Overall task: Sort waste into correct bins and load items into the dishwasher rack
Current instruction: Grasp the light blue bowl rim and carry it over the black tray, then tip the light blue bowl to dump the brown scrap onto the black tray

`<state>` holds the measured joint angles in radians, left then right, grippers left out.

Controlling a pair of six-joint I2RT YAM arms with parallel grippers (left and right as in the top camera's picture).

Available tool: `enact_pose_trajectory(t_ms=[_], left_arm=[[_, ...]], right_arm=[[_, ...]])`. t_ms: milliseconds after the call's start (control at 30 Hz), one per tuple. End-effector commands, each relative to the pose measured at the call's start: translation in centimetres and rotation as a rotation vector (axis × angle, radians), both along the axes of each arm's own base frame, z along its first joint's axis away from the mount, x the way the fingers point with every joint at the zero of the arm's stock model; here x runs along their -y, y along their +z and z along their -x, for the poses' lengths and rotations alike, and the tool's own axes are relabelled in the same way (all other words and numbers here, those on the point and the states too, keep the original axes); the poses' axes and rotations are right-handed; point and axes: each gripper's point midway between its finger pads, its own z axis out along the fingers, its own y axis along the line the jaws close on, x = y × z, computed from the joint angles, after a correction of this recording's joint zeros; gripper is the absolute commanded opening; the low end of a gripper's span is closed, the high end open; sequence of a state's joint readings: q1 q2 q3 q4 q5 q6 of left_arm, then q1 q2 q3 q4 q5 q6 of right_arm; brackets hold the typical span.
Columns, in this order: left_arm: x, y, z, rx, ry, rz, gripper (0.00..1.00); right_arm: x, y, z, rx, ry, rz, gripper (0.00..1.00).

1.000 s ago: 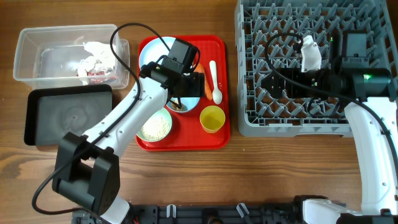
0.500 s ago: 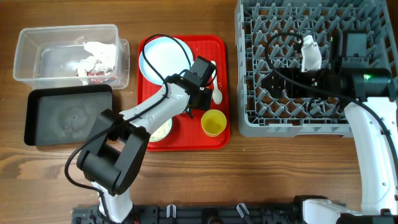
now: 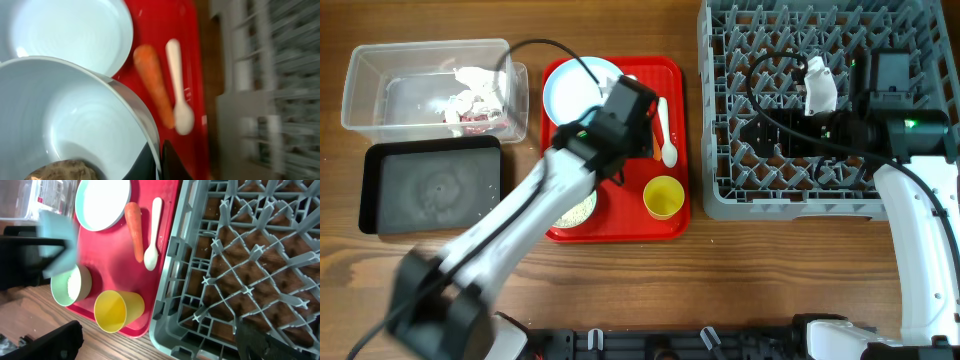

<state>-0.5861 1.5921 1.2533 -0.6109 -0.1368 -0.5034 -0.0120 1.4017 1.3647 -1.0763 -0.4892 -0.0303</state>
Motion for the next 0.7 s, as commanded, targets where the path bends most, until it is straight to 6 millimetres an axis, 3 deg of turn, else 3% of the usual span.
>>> enact_pose_trajectory(t_ms=[0,100,133,200,300,367,533,667], left_arm=[[-3.1,5.9,2.5,0.062,0.060,0.070,0.04],[-7.7,6.2,5.1,-0.025,0.141,0.046,0.04],[-10.4,5.8,6.2,-0.087,0.205,0.031,0.04],[-14.0,4.9,7.1,-0.166,0.256,0.007,0.04],[-19.0,3.5,6.3,-0.232,0.251,0.105,0.04],[-21.8,2.1,5.3,-0.259,0.243,0.289,0.04],[-26.0,0.4,3.4,-0.184,0.155,0.722,0.04],[-28.4,-1.4,2.4,-0.144,0.190,1.028,0.04]], right_arm=[[0.0,-0.2,-0.1,-0.005,-0.003,0.007,1.00],[0.0,-0.2,-0.1,-0.005,-0.004,0.007,1.00],[0.0,-0.2,-0.1,-0.006,-0.005,0.006,1.00],[0.0,-0.1,-0.2,-0.002,-0.005,0.006,1.00],[0.0,-0.1,-0.3,0.002,-0.005,0.006,1.00],[0.0,-0.1,-0.3,0.003,-0.005,0.006,1.00],[0.0,-0.1,-0.3,0.002,-0.005,0.006,1.00],[0.0,-0.1,-0.3,0.002,-0.005,0.006,0.99]])
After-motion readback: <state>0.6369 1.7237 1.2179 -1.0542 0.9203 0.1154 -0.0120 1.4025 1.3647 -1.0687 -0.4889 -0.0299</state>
